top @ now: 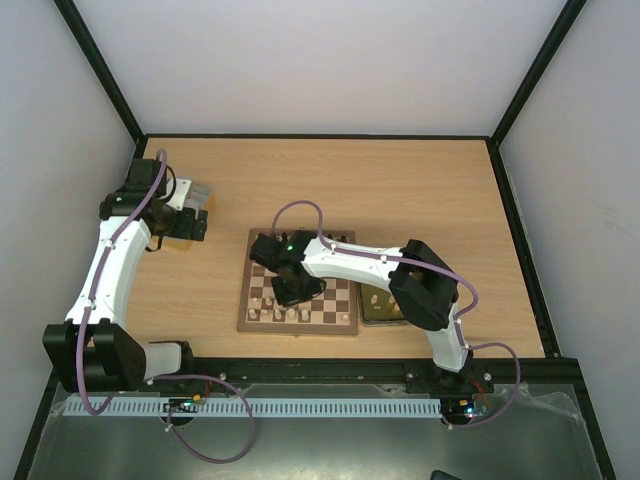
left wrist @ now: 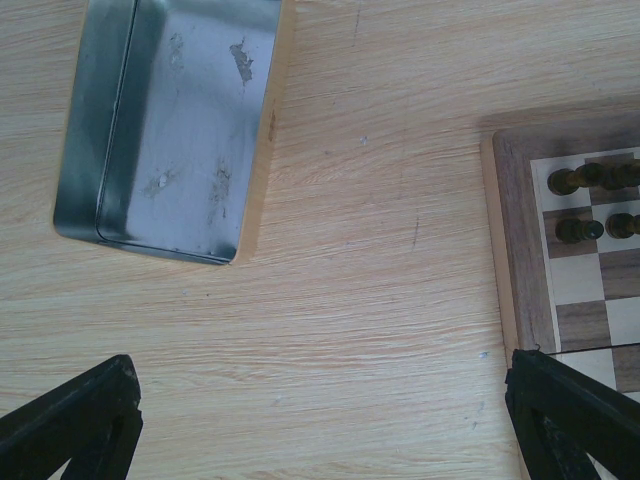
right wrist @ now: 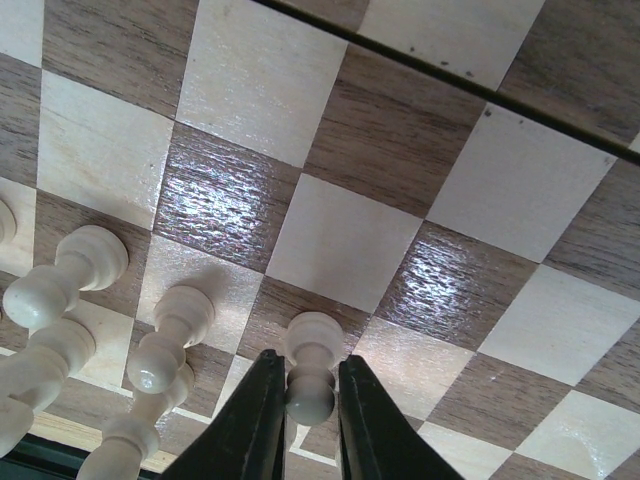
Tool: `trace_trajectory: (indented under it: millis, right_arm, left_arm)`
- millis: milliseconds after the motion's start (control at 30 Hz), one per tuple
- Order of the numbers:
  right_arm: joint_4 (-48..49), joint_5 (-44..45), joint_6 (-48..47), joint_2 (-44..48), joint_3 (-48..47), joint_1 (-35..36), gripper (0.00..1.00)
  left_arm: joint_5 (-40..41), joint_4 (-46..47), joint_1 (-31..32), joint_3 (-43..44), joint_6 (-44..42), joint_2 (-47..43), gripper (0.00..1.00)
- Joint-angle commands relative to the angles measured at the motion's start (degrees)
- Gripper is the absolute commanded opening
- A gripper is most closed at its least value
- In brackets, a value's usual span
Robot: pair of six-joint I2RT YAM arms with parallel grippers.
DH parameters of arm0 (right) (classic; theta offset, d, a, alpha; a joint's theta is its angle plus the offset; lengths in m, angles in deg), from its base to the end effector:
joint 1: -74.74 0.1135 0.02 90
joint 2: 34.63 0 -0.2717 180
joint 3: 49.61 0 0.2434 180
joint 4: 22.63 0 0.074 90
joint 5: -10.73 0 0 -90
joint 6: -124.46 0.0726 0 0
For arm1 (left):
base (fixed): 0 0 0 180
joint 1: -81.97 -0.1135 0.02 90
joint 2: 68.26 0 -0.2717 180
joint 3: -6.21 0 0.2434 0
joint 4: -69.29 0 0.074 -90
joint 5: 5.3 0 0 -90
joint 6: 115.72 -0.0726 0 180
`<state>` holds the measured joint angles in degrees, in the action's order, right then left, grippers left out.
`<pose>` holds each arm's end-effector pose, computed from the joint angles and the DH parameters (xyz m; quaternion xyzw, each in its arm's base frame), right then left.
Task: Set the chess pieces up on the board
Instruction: Place the chess piece on the chessboard.
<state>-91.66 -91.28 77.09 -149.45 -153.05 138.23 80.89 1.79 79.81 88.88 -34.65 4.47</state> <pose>0.1636 0.3618 0.1691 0.1880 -0.9731 -0.1291 0.0334 0.2576 0.0049 0.2914 0.0659 0.9574 -0.0048 0.2809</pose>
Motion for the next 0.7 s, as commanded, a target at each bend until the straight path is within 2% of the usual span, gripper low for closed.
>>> trace_trajectory:
  millis: [0, 300, 667]
  right_arm:
    - [0.1, 0.2, 0.3, 0.4, 0.0, 0.6, 0.16]
    - [0.0, 0.0, 0.1, -0.2, -0.8, 0.6, 0.23]
    - [-0.4, 0.3, 0.0, -0.1, -1.1, 0.6, 0.21]
  left_arm:
    - [0.4, -0.4, 0.1, -0.7, 0.3, -1.3, 0.99]
    - [0.4, -0.5, 0.1, -0.7, 0.2, -1.4, 0.99]
    - [0.5, -0.3, 0.1, -0.8, 0.3, -1.4, 0.99]
